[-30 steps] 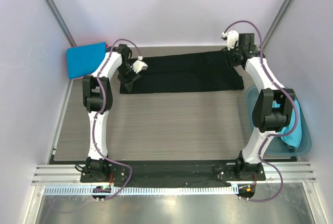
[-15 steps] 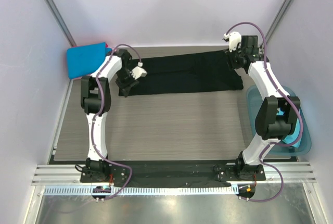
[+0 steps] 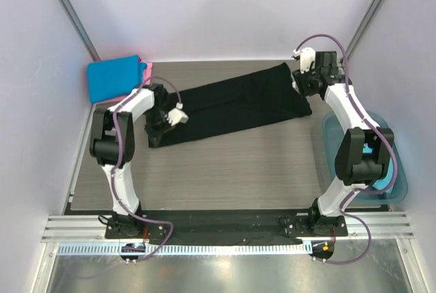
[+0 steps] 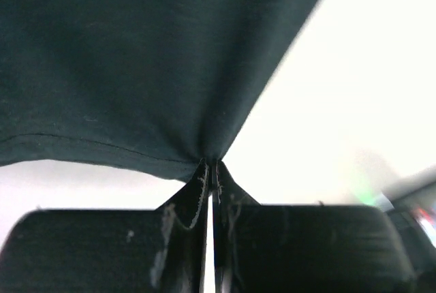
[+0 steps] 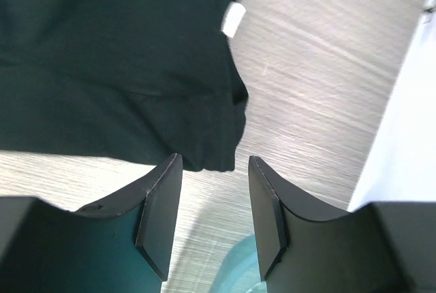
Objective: Fold and stack the t-shirts
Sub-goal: Fold the tshirt
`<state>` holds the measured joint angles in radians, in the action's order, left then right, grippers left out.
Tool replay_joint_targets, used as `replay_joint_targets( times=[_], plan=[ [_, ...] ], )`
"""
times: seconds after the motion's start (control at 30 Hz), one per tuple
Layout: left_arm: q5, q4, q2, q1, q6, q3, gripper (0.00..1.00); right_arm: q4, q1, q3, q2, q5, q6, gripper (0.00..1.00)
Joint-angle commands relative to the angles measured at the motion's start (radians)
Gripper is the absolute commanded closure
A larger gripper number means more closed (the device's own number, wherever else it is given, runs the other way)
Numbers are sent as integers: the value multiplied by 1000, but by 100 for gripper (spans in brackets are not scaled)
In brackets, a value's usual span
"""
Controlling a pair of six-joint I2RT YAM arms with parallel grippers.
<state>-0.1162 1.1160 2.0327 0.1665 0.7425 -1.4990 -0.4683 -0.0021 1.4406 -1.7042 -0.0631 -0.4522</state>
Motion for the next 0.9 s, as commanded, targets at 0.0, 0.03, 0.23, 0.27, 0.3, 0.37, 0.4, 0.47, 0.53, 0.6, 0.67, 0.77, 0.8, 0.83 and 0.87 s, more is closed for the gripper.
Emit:
replay_joint_targets(
  times=[0.0,0.03,0.23,0.27,0.3,0.37,0.4,0.47,0.53,0.6,0.67,0.77,0.8,0.83,0.87],
  plan=[
    [-40,209,-182,40,21,123,100,2,2,27,-57,-29,40,51],
    [-42,261,-221,53,15,184,100,-10,2,56,-78,-41,40,52],
    [-89,457,-425,206,-20,336,100,-55,2,167,-236,-80,38,52],
    [-114,476,-451,250,-32,356,100,-53,2,170,-248,-78,24,52],
    [-132,488,-460,272,-43,364,100,-55,2,173,-273,-76,20,52],
    [-160,511,-482,315,-78,387,100,-56,2,184,-293,-73,20,52],
    [-168,509,-497,356,-97,396,100,-55,2,185,-299,-67,15,52],
    [-169,496,-508,408,-136,416,100,-55,2,195,-314,-67,10,52],
    [-178,486,-520,433,-164,427,100,-53,2,210,-331,-64,4,52],
    [-192,485,-525,441,-178,431,100,-55,-4,222,-342,-63,0,51],
    [-178,489,-535,441,-169,442,100,-53,-18,245,-366,-57,-3,52],
    [-178,489,-537,447,-166,454,100,-55,-27,273,-400,-61,-8,52],
    [-178,487,-531,449,-164,457,100,-55,-29,279,-406,-64,-5,52],
    [-180,485,-528,452,-166,454,100,-58,-29,288,-416,-69,-6,52],
    [-178,482,-522,453,-166,456,100,-64,-29,293,-423,-85,-6,52]
  ],
)
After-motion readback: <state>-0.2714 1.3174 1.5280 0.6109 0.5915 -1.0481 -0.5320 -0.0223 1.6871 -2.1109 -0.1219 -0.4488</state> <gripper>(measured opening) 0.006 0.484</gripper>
